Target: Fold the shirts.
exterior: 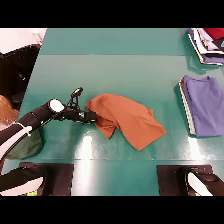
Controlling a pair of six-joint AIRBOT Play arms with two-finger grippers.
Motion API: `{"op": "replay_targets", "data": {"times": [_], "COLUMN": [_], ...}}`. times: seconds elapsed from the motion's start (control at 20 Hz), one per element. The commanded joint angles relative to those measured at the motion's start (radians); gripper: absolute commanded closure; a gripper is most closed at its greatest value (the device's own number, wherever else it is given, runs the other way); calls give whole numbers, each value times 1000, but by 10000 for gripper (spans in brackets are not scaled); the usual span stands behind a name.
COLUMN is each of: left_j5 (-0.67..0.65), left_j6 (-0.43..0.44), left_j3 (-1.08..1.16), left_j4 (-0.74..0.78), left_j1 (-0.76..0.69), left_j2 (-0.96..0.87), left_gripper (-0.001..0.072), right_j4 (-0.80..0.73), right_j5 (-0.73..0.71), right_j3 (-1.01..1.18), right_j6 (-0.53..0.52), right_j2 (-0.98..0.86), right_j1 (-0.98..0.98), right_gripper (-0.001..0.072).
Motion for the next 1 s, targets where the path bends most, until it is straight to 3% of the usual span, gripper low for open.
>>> {"op": "replay_targets", "data": {"times": [0.0,0.15,0.3,0.35,0.4,0.45,0.65,0.9,0.95], "left_j5": [-3,-113,-185,-200,-199,-199,-197,-197,-200], "left_j6": [-8,-9,-8,-8,-8,-8,-7,-7,-7], "left_j3": [35,138,215,228,228,227,227,227,227], "left_j4": [51,185,288,310,311,311,313,325,332], "left_j1": [35,144,195,195,195,195,195,195,195], "left_j2": [-2,23,35,35,35,34,34,34,34], "left_gripper": [684,684,683,683,684,684,683,683,683], "right_j4": [-30,-128,-150,-149,-138,-114,64,77,62], "right_j5": [92,204,225,222,221,209,-6,-191,-205], "right_j3": [0,-85,-362,-468,-584,-690,-986,-945,-914], "right_j6": [1,6,5,5,5,4,-58,-67,-67], "right_j2": [0,20,81,93,97,92,-4,-205,-242], "right_j1": [0,-1,0,0,5,19,167,382,401], "right_gripper": [694,694,692,623,324,178,180,212,294]}}
